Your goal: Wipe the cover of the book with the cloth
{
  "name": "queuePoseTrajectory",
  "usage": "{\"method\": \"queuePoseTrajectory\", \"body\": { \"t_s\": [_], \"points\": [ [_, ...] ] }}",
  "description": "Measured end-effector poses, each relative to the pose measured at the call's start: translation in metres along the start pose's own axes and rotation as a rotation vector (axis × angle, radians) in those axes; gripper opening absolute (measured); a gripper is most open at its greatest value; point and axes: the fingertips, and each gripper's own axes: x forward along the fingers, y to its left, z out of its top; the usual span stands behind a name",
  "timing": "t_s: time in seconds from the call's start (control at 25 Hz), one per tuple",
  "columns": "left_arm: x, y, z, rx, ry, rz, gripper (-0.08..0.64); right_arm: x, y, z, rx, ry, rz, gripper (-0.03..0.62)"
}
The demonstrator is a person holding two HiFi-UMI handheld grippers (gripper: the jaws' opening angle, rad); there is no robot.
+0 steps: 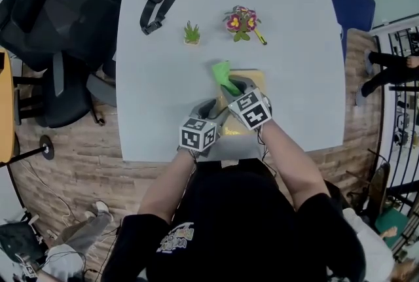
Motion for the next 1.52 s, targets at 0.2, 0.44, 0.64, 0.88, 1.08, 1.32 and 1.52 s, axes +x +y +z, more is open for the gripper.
{"method": "queuePoseTrajectory", "body": {
  "t_s": [0.2, 0.44, 0.64, 0.88, 1.08, 1.32, 1.52],
  "points": [
    [0.000, 0.000, 0.000, 0.005, -0.005, 0.005, 0.224, -0.005, -0.017, -0.002, 0.036, -0.019, -0.035, 0.098],
    [0.000, 0.000, 0.001, 0.009, -0.010, 0.008, 0.225, -0.017, -0.047, -0.012, 0.087, -0.031, -0.101, 0.098],
    [0.000, 0.001, 0.000, 0.013, -0.014, 0.011, 0.225, -0.032, -0.073, -0.026, 0.139, -0.035, -0.165, 0.098],
    [0.000, 0.001, 0.001, 0.016, -0.017, 0.013, 0.225, -0.052, -0.101, -0.045, 0.207, -0.043, -0.234, 0.098],
    [-0.001, 0.001, 0.001, 0.019, -0.020, 0.016, 0.226, -0.066, -0.115, -0.060, 0.265, -0.035, -0.275, 0.098],
    [-0.001, 0.001, 0.001, 0.024, -0.024, 0.018, 0.225, -0.083, -0.121, -0.073, 0.287, -0.028, -0.343, 0.097],
    [-0.001, 0.002, 0.001, 0.027, -0.027, 0.020, 0.225, -0.091, -0.105, -0.057, 0.252, -0.086, -0.329, 0.097]
  ]
}}
